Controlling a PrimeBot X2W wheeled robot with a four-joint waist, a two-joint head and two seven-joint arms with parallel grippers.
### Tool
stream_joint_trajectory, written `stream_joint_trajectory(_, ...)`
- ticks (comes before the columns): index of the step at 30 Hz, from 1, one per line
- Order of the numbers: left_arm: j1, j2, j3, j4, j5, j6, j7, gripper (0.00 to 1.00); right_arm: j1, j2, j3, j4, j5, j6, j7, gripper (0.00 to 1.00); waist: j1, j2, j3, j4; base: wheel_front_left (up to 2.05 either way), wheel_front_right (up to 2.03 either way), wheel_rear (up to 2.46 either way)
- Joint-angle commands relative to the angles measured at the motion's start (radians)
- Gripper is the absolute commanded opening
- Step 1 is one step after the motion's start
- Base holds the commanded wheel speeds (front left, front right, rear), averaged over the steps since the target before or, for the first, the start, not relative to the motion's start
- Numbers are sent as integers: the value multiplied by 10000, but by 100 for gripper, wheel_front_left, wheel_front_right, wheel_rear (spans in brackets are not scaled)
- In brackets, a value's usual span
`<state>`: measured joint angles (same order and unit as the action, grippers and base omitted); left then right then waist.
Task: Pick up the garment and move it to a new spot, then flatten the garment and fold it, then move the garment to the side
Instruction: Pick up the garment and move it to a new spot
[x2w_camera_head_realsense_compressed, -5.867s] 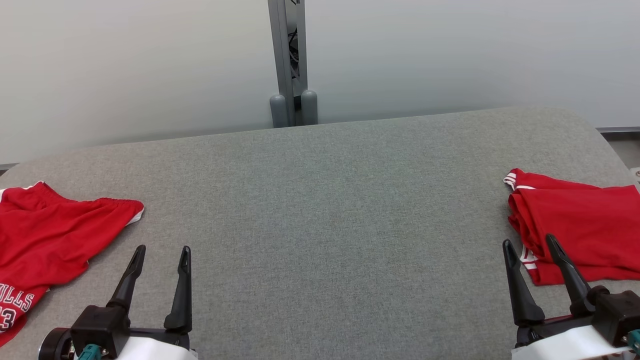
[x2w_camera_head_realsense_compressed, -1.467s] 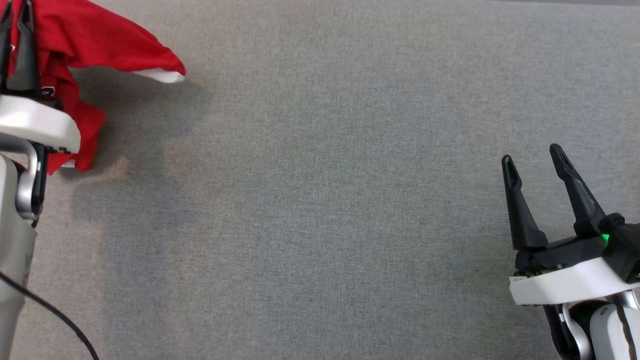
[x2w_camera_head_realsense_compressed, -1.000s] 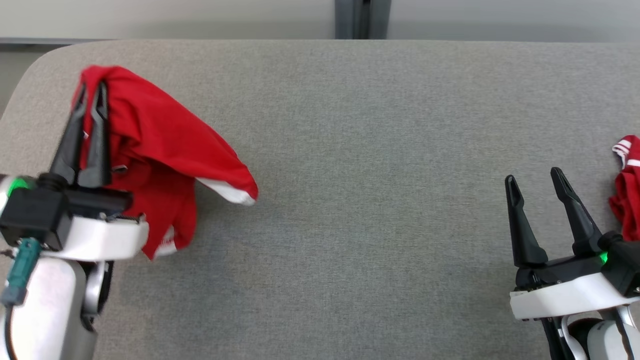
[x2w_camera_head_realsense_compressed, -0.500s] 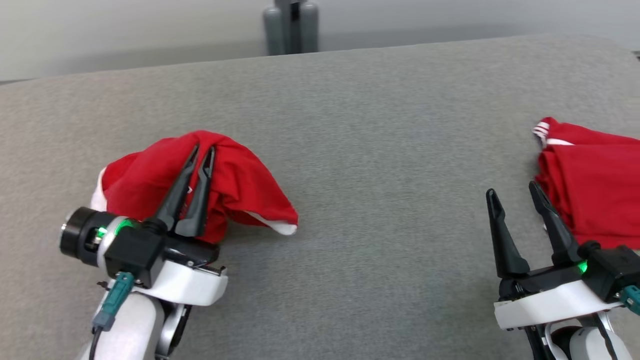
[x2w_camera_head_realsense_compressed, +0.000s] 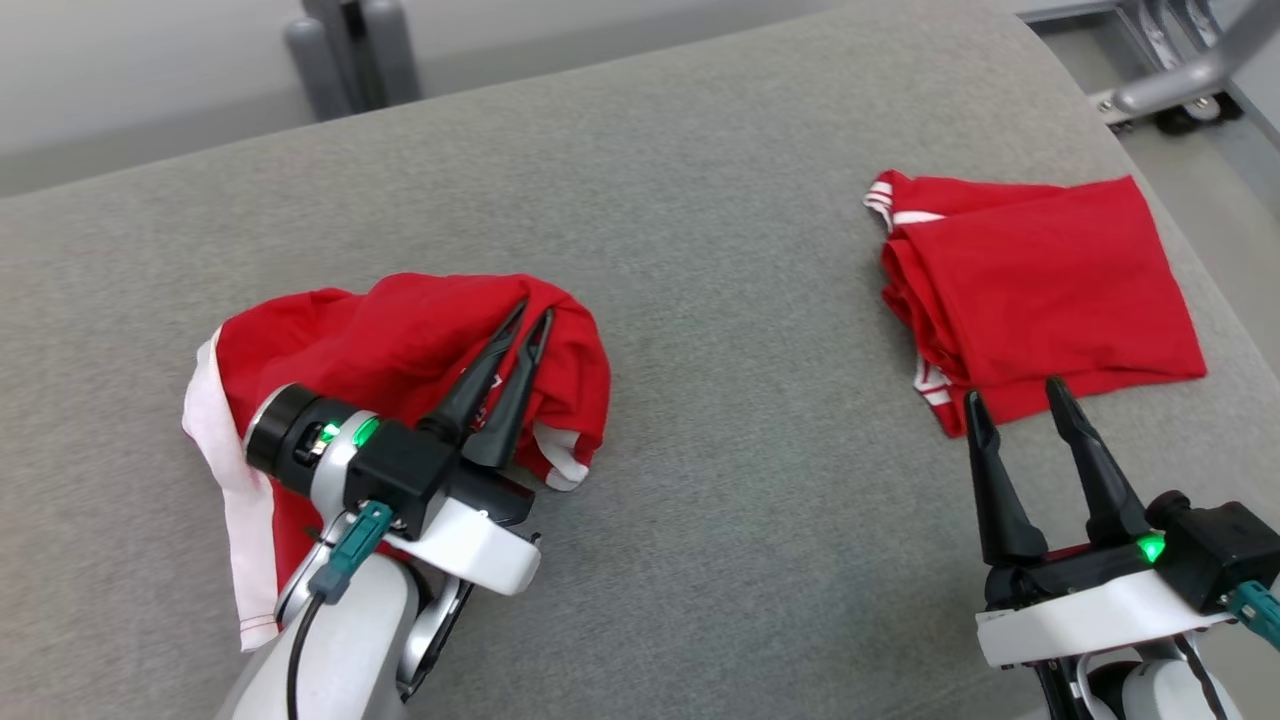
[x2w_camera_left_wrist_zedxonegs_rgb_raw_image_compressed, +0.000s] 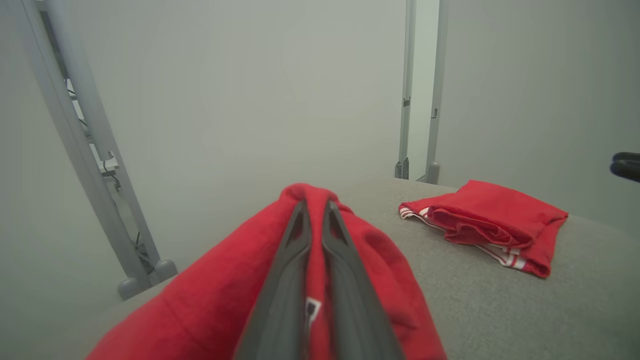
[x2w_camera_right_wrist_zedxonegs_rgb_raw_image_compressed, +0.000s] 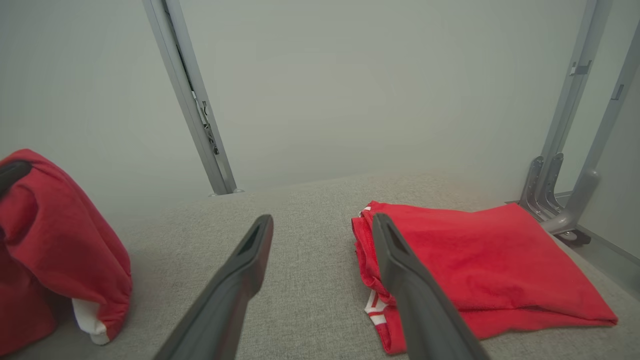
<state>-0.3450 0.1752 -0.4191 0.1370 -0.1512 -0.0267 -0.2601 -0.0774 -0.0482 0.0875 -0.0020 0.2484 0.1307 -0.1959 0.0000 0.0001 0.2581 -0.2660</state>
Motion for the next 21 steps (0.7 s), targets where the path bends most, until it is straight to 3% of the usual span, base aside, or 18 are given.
stream_joint_trajectory(1,-215,-54,-50,138,37,-81,-28,0,-124,-39,35,66,81,1,-116,100,0,-1,325,-435,0,0,0)
stream_joint_trajectory(7,-671,-306,-322,898,87,-192,-28,0,-194,-38,138,330,293,1,-346,100,0,-1,641,-898,0,0,0)
stream_joint_trajectory(8,-713,-322,-347,1018,94,-191,-28,5,-206,-40,115,367,343,1,-376,100,0,-1,685,-920,0,0,0)
stream_joint_trajectory(9,-776,-335,-370,1098,128,-193,-28,43,-224,-41,88,398,371,1,-402,100,0,-1,707,-921,0,0,0)
stream_joint_trajectory(10,-846,-342,-408,1096,201,-172,-28,53,-240,-40,61,419,399,1,-450,100,0,-1,715,-905,0,0,0)
stream_joint_trajectory(11,-888,-347,-434,1077,231,-141,-28,91,-239,-41,10,457,407,1,-474,100,0,-1,708,-861,0,0,0)
stream_joint_trajectory(12,-905,-320,-467,1074,292,-115,-28,100,-220,-44,-44,507,404,1,-491,100,0,-1,678,-796,0,0,0)
stream_joint_trajectory(21,-173,-136,173,95,73,728,-27,100,-189,-45,-425,595,123,1,-534,100,0,-1,145,365,0,0,0)
